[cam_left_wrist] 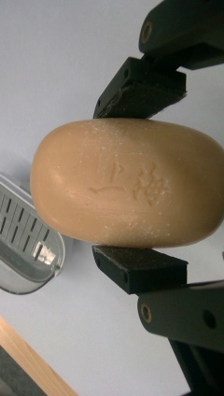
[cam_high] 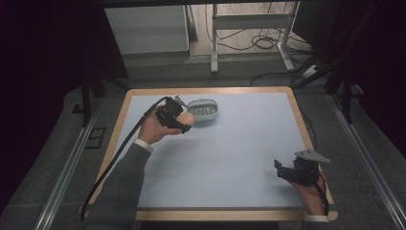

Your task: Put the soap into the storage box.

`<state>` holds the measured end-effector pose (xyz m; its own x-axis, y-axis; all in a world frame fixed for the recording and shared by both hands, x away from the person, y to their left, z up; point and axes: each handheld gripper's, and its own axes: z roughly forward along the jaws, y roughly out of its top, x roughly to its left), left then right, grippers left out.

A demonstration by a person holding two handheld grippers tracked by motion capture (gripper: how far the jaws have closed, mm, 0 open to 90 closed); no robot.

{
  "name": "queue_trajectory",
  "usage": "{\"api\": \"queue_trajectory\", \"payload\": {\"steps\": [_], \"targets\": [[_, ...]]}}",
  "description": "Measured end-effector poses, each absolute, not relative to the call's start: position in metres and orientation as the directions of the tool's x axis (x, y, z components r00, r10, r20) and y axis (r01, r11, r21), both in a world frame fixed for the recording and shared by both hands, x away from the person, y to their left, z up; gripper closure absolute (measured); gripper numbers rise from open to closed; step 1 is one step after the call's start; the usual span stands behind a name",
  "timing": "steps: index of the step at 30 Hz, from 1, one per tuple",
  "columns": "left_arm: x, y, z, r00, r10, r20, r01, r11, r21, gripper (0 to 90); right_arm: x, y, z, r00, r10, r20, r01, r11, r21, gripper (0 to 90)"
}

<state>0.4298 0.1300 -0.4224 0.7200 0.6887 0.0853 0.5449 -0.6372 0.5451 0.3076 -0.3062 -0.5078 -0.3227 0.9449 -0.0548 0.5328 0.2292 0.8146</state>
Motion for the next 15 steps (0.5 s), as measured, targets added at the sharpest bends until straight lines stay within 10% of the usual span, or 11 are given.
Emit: {"api": "queue_trajectory", "payload": {"steps": [15], "targets": [[0.447, 0.120, -0.422, 0.725, 0.684, 0.079, 0.544, -0.639, 0.544, 32.3, 0.307, -0.308, -0.506, -0.319, 0.946, -0.052, 0.527, 0.223, 0.820, 8.5]]}}
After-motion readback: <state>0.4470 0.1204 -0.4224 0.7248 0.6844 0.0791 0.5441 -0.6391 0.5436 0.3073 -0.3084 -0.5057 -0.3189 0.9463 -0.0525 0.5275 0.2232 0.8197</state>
